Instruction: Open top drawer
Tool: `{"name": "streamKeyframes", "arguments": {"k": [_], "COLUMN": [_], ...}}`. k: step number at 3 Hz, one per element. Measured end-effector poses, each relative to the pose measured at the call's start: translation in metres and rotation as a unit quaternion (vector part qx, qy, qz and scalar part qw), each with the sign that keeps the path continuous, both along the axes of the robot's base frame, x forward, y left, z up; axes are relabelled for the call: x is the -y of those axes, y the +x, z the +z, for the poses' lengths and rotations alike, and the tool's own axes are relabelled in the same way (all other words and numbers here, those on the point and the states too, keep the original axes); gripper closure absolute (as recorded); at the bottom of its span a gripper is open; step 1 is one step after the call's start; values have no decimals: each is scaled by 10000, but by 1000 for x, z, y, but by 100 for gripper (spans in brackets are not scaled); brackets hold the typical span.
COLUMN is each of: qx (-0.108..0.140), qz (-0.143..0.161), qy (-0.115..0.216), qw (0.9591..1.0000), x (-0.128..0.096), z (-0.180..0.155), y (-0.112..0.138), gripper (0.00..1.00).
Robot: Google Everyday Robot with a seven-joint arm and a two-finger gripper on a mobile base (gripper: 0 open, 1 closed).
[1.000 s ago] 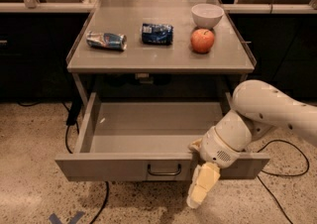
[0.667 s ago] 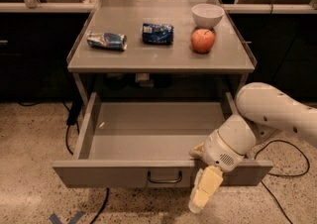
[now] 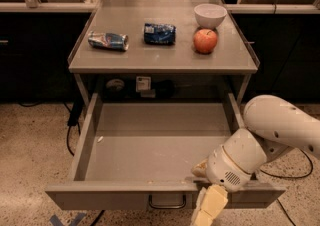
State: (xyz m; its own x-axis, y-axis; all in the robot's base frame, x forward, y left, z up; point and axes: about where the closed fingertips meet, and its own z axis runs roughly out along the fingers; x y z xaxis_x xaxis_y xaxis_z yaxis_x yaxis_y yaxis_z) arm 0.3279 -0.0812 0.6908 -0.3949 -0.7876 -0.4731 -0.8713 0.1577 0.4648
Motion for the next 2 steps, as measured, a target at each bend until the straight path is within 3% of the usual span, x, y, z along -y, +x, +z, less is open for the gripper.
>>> {"name": "streamKeyframes", "arguments": {"k": [1, 2], "qx": [232, 680], "qz": [-58, -292], "qy": [-193, -559], "qw": [9995, 9957], "x": [7, 26], "z": [11, 36], "y": [3, 11], "gripper": [0, 0]}}
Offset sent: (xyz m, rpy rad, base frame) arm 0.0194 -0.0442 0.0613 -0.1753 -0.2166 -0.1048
